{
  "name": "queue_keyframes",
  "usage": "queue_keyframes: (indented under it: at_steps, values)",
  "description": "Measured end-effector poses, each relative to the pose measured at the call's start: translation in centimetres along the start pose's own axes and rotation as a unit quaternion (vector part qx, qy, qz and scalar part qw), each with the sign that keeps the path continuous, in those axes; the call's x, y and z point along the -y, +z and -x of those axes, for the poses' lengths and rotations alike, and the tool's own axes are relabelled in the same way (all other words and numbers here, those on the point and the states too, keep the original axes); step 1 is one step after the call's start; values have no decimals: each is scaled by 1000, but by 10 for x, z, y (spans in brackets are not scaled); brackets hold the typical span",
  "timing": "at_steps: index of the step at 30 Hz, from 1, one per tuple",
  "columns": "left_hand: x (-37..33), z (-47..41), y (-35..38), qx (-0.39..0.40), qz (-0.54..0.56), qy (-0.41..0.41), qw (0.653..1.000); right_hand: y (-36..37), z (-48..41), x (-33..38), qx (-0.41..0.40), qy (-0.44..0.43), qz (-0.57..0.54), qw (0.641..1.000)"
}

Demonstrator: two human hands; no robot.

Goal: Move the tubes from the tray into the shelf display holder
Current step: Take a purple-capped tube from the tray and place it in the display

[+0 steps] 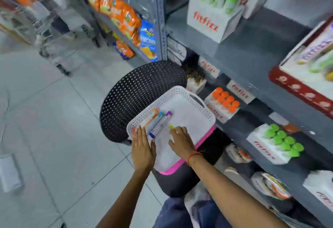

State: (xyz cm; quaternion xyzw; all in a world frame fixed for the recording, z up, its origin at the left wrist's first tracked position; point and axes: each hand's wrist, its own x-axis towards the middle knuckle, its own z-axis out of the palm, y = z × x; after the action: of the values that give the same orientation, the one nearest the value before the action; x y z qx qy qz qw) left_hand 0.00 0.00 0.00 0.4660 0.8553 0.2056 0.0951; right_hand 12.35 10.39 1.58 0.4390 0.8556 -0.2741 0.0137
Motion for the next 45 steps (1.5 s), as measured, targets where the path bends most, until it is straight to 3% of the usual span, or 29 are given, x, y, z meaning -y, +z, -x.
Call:
queue_keyframes:
  at_steps: [2, 4, 10, 13, 16, 20, 23, 26, 29, 31, 38, 45]
  values:
    - [12, 2, 9, 29, -31, -26, 999, 17, -10, 4, 95, -27, 52, 994]
    - [23, 7, 18, 67, -43, -64, 995, 33, -21, 4, 115, -59, 96, 987]
    - [33, 9, 34, 69, -68, -78, 992, 50, -69, 22, 35, -210, 211, 954]
    - [34, 10, 38, 80, -84, -82, 990, 56, -80, 22, 95, -234, 249, 935]
    - [35, 10, 39, 89, -102, -81, 987, 56, -86, 12, 101, -224, 281, 928]
    - [35, 10, 38, 117, -141, -84, 979, 39, -76, 4, 98, -287, 302, 904]
    - [34, 8, 36, 133, -160, -82, 975, 15, -65, 1, 30, -262, 223, 938]
    - [25, 6, 31, 129, -175, -77, 973, -25, -43, -5, -54, -175, 8, 983]
    - [3, -2, 25, 105, -141, -67, 982, -75, -16, -20, -114, -94, -175, 973]
    - [-22, -11, 22, 84, -123, -38, 988, -110, 4, -34, -151, -58, -238, 958]
    - [-152, -44, 24, 33, -49, 134, 989, -231, 84, -92, -282, -16, -259, 924]
    - [-303, -54, 24, -15, 44, 317, 947, -319, 185, -146, -451, 22, -208, 868]
